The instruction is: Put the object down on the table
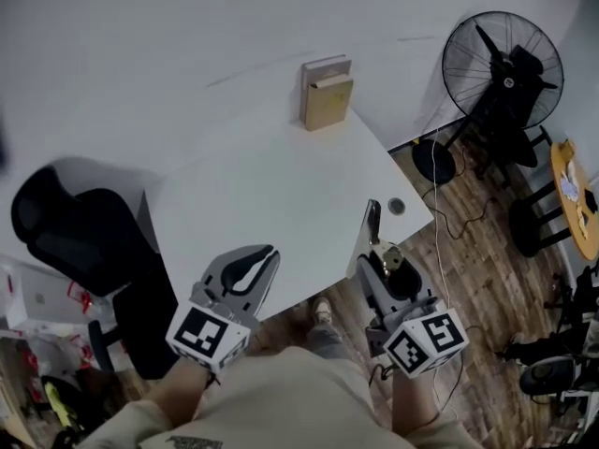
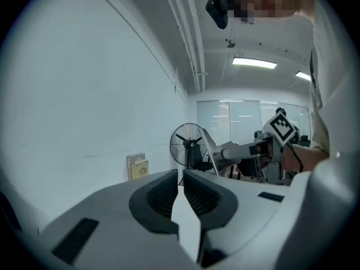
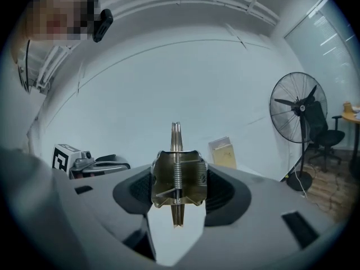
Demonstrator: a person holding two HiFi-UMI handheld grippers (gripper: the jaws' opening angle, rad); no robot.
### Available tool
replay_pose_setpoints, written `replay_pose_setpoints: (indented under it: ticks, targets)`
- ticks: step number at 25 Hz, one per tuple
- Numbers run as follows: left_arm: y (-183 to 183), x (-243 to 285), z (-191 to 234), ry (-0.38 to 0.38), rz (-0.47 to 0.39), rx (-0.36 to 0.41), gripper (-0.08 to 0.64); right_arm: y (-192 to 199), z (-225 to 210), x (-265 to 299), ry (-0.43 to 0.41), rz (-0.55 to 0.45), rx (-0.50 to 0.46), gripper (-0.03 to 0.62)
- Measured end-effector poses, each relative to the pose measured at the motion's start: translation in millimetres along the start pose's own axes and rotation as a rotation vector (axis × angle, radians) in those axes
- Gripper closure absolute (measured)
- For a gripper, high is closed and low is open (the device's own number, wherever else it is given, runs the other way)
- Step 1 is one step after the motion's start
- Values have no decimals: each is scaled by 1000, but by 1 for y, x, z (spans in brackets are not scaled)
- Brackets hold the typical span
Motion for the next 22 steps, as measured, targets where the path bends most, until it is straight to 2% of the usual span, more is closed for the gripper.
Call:
replay_pose_setpoints:
  ticks: [7,13,17,22]
  targets:
    - [-9,65,1,-136,36,-22,514,-17,-77,41,-132,64,53,362]
    - [-10,108,5,-241,34,-25,515,-24,-130,79,-247,111,108,362]
    - [-13,124,4,-299,55,-52,515,-26,-152,99,-304,145,124,362]
    - [-11,127,8,-356,52,-46,515,-25,-164,118,-353,164,153,362]
Point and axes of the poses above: the fingertips, and each gripper's own axes: x forward along the fingers, z to its left, y out of its underside, the point moved 6 cm from there along -x, backward along the fingers, and after that the axes turned 8 degrees about -y, right-handed, at the moved point
